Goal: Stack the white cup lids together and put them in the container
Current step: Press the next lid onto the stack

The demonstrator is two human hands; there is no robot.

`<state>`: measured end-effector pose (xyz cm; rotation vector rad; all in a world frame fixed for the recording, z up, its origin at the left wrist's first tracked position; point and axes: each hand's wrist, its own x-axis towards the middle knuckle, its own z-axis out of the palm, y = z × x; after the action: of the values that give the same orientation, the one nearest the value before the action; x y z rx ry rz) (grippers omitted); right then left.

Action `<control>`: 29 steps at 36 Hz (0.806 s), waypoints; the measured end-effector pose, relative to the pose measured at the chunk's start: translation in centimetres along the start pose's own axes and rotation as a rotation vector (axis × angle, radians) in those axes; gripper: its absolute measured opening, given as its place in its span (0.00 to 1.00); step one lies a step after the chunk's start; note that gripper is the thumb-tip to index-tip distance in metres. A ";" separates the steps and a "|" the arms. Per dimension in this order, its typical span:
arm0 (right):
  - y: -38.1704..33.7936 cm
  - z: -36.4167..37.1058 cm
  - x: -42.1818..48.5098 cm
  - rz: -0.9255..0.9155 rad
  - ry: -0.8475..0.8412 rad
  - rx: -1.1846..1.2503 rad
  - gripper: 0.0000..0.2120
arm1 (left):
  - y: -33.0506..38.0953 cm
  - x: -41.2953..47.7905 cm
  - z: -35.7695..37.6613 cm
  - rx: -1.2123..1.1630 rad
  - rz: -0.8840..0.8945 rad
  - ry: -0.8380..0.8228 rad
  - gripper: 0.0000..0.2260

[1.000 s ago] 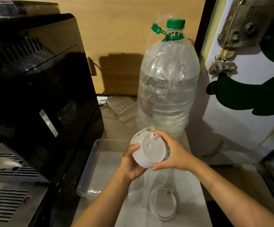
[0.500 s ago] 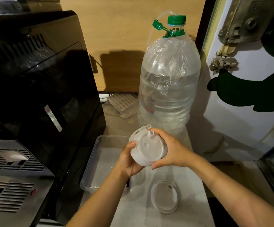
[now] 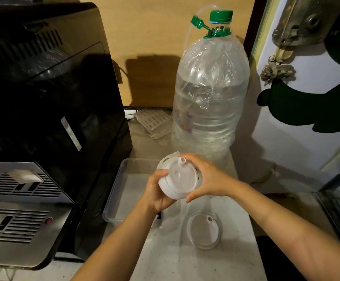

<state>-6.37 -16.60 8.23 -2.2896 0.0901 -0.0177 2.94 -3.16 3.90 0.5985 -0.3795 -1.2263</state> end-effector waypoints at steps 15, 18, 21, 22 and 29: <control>2.6 1.9 -2.5 0.286 -0.085 -0.021 0.55 | -0.7 -2.1 -2.3 0.040 0.013 0.135 0.38; 3.7 2.7 -3.3 0.345 -0.155 -0.145 0.53 | -0.7 -2.7 -2.6 0.034 0.016 0.170 0.37; 4.0 4.1 -3.8 0.357 -0.280 -0.355 0.52 | -0.9 -3.1 -2.7 0.030 0.010 0.179 0.35; 4.1 4.7 -3.9 0.364 -0.321 -0.436 0.51 | -1.0 -3.3 -2.6 0.033 0.007 0.179 0.35; 4.7 8.5 -3.9 0.657 -0.298 -0.645 0.49 | -1.4 -4.1 -2.7 0.049 0.013 0.189 0.33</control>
<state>-10.15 -13.05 -0.87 -2.7449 0.7794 0.7899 2.21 1.09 1.09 0.7463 -0.2543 -1.1400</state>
